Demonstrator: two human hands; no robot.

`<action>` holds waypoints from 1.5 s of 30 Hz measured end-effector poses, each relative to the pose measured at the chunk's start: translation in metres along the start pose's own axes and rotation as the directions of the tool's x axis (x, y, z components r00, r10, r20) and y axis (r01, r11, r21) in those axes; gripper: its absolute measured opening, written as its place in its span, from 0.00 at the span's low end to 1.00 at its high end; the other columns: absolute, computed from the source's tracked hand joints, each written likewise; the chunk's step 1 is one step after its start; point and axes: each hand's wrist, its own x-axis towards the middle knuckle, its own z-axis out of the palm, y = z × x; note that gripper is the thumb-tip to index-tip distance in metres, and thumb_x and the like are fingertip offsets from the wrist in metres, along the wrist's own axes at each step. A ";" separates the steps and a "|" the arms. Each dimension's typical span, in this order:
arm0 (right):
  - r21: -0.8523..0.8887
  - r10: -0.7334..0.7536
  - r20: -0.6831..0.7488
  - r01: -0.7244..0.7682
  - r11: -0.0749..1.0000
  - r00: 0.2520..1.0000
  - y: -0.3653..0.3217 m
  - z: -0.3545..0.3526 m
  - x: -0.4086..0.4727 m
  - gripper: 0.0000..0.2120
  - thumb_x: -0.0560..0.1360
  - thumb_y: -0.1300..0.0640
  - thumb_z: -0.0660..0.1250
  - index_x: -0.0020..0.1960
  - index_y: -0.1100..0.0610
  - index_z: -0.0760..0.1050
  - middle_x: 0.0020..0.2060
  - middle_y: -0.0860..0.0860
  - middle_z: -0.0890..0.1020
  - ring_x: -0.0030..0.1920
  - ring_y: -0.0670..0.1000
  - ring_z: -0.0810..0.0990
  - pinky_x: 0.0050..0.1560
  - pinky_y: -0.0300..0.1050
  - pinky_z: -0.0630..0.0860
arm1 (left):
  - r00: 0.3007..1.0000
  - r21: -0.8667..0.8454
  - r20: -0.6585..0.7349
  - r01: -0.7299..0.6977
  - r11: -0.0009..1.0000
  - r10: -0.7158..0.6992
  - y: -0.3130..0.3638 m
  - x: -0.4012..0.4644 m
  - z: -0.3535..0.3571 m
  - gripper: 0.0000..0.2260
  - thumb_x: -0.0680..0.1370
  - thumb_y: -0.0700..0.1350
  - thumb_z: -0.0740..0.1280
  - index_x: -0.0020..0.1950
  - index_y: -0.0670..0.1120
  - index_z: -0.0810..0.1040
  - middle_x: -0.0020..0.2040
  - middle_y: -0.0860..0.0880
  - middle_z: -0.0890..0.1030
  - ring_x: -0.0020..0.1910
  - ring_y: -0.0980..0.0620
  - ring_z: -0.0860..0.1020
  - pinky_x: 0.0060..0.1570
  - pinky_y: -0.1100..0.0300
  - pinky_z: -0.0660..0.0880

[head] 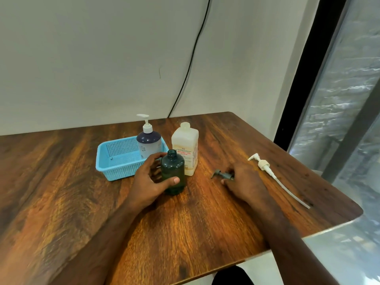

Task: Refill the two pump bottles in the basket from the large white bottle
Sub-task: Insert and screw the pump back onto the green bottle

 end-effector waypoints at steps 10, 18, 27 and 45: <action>0.712 -0.150 -0.315 0.338 0.615 0.937 -0.075 -0.021 -0.001 0.16 0.72 0.51 0.76 0.59 0.49 0.80 0.49 0.40 0.83 0.48 0.36 0.81 0.42 0.28 0.76 | 0.993 0.032 -0.117 -0.029 0.999 0.032 0.004 -0.001 -0.002 0.30 0.67 0.40 0.81 0.63 0.57 0.73 0.56 0.62 0.79 0.53 0.76 0.76 0.46 0.79 0.73; 0.871 -0.038 -0.456 0.455 0.186 0.889 -0.136 -0.015 0.034 0.11 0.71 0.58 0.77 0.52 0.49 0.82 0.47 0.50 0.87 0.50 0.50 0.85 0.53 0.53 0.83 | 0.984 0.066 -0.169 -0.043 0.997 0.054 -0.002 0.003 -0.012 0.30 0.66 0.43 0.83 0.60 0.63 0.74 0.57 0.63 0.81 0.56 0.71 0.77 0.49 0.75 0.74; 0.869 0.086 -0.477 0.484 -0.103 0.875 -0.146 -0.006 0.050 0.17 0.70 0.54 0.76 0.57 0.59 0.82 0.49 0.57 0.86 0.48 0.58 0.85 0.46 0.50 0.82 | 0.983 0.066 -0.180 -0.021 0.998 0.032 -0.008 0.008 -0.019 0.28 0.65 0.50 0.83 0.61 0.64 0.76 0.56 0.70 0.80 0.57 0.70 0.77 0.50 0.71 0.74; 0.783 -0.358 -0.374 0.498 0.372 0.855 -0.140 0.032 0.032 0.16 0.74 0.57 0.75 0.61 0.55 0.80 0.52 0.48 0.85 0.53 0.47 0.84 0.53 0.50 0.83 | 0.975 0.126 -0.193 -0.090 0.988 0.113 -0.011 0.009 -0.022 0.29 0.66 0.50 0.83 0.60 0.67 0.74 0.58 0.69 0.79 0.59 0.66 0.77 0.55 0.69 0.74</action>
